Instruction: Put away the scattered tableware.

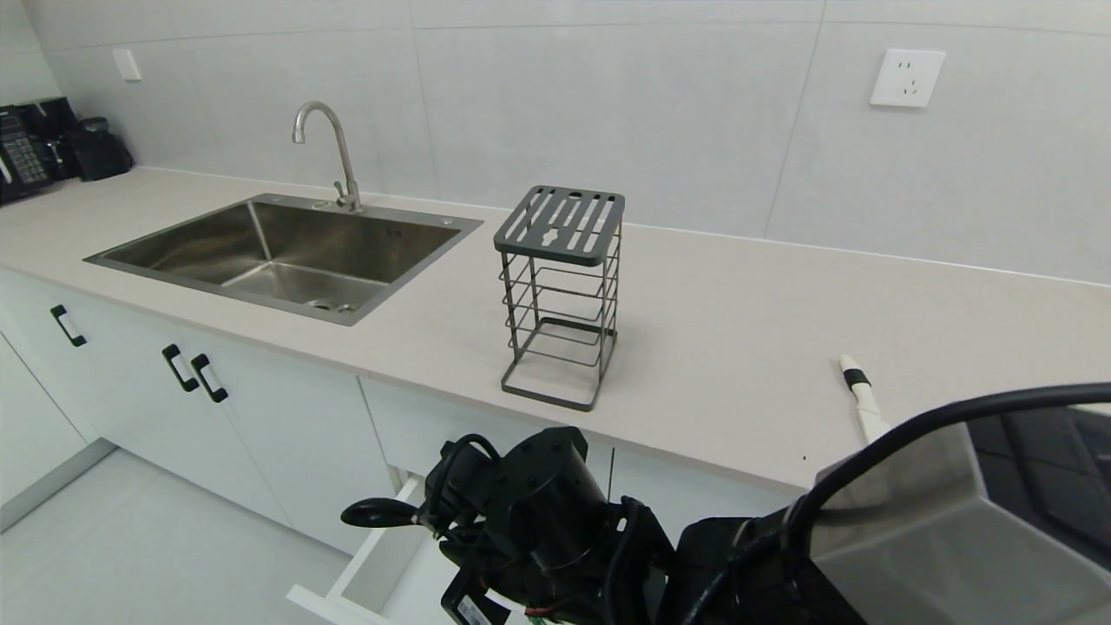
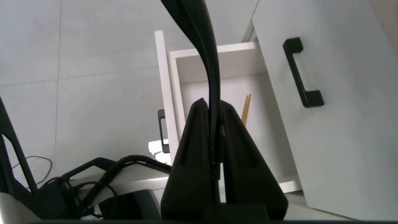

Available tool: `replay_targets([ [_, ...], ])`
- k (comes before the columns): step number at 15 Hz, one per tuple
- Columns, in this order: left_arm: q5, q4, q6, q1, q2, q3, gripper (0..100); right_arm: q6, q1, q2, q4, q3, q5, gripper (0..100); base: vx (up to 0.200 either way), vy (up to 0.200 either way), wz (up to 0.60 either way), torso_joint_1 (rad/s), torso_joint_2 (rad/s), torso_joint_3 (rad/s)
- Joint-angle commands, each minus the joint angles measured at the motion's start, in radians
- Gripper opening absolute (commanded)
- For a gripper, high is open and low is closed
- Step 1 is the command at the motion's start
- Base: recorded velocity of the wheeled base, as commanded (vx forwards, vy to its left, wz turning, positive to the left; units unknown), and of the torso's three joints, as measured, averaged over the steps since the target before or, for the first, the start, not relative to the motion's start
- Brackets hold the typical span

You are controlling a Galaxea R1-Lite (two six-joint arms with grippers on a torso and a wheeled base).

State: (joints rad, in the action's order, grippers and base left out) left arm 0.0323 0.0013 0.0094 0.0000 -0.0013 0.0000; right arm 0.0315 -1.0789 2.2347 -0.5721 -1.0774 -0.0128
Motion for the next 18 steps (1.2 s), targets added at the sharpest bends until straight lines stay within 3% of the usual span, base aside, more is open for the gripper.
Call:
replay_targets([
  [1,0.0,0.0,0.0,0.0,0.001,0.0,100,0.001,0.002,0.011,0.0,-0.002,0.0,0,0.0,0.0,0.0,-0.173,0.45,0.251],
  [18,0.0,0.0,0.0,0.0,0.001,0.0,100,0.002,0.011,0.036,-0.002,-0.029,0.01,0,0.0,0.0,0.0,-0.14,0.43,0.284],
])
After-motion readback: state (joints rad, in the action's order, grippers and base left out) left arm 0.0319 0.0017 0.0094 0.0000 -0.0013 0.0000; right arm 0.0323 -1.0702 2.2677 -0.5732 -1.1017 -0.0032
